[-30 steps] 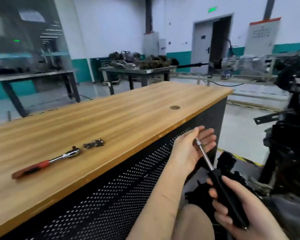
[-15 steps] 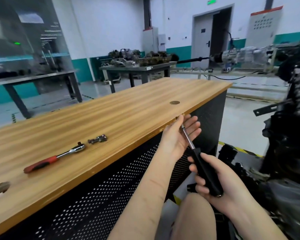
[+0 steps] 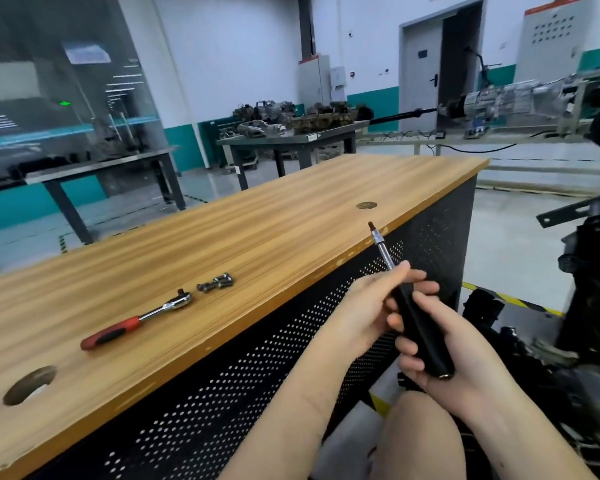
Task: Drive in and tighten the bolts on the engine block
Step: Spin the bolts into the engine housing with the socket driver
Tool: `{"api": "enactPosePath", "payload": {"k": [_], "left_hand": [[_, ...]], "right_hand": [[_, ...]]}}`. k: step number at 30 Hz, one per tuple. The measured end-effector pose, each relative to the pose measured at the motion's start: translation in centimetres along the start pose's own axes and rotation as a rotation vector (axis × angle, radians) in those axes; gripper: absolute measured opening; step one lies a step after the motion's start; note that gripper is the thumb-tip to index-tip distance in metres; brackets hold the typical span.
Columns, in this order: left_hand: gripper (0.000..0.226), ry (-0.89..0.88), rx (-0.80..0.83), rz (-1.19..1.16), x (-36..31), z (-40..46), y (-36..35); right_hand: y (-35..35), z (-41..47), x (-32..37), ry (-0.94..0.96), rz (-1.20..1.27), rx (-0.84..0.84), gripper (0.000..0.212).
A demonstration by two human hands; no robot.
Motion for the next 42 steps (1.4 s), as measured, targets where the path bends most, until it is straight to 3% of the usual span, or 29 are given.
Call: {"api": "enactPosePath", "payload": {"k": [2, 4, 6, 8, 10, 12, 19, 29, 36, 38, 40, 42], "left_hand": [[0.030, -0.091, -0.096, 0.096, -1.1, -0.7, 3.1], [0.031, -0.205, -0.377, 0.222, -2.9, -1.1, 7.3], [0.023, -0.389, -0.712, 0.594, -5.1, -2.0, 11.8], [0.019, -0.519, -0.885, 1.133, -6.6, -2.8, 15.8], [0.023, -0.500, -0.877, 1.580, -7.2, -3.1, 18.7], [0.030, -0.465, -0.812, 1.869, -7.1, -3.0, 20.5], [0.036, -0.493, -0.794, 1.973, -7.0, -1.5, 21.1], [0.023, -0.475, -0.716, 1.828, -8.0, -1.5, 20.7], [0.030, -0.399, -0.493, 1.982, -7.8, -0.7, 19.5], [0.025, -0.437, -0.573, 1.659, -8.0, -0.9, 18.3], [0.021, -0.331, -0.641, 0.871, -8.2, -1.1, 16.4], [0.009, -0.163, -0.554, 0.119, -8.1, -1.1, 13.9]], "right_hand": [[-0.7, 0.2, -0.1, -0.006, -0.013, 0.031, 0.029], [-1.4, 0.5, -0.3, -0.010, -0.037, 0.056, 0.028], [-2.0, 0.8, -0.8, -0.005, -0.085, 0.088, 0.025], [-2.5, 1.0, -1.5, 0.016, -0.149, 0.146, 0.023], [-2.8, 1.0, -2.1, 0.032, -0.198, 0.197, 0.027], [-2.8, 1.0, -2.6, 0.035, -0.228, 0.216, 0.031], [-1.9, 1.0, -2.5, 0.039, -0.260, 0.220, 0.024], [-1.2, 0.9, -2.4, 0.032, -0.225, 0.206, 0.024], [-0.9, 0.9, -2.9, 0.023, -0.218, 0.192, 0.025], [-0.8, 0.9, -3.0, 0.019, -0.216, 0.192, 0.026], [-0.7, 0.8, -3.2, 0.013, -0.216, 0.193, 0.027], [-0.5, 0.7, -3.4, 0.005, -0.220, 0.192, 0.028]]}}
Point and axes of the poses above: each hand's wrist, its own z-axis towards the middle knuckle, its own y-axis out of the back of the hand, x = y × z, the point moved 2 cm from there along z, towards the middle knuckle, and after that the axes turned 12 degrees about -x, right-handed, at the moved point
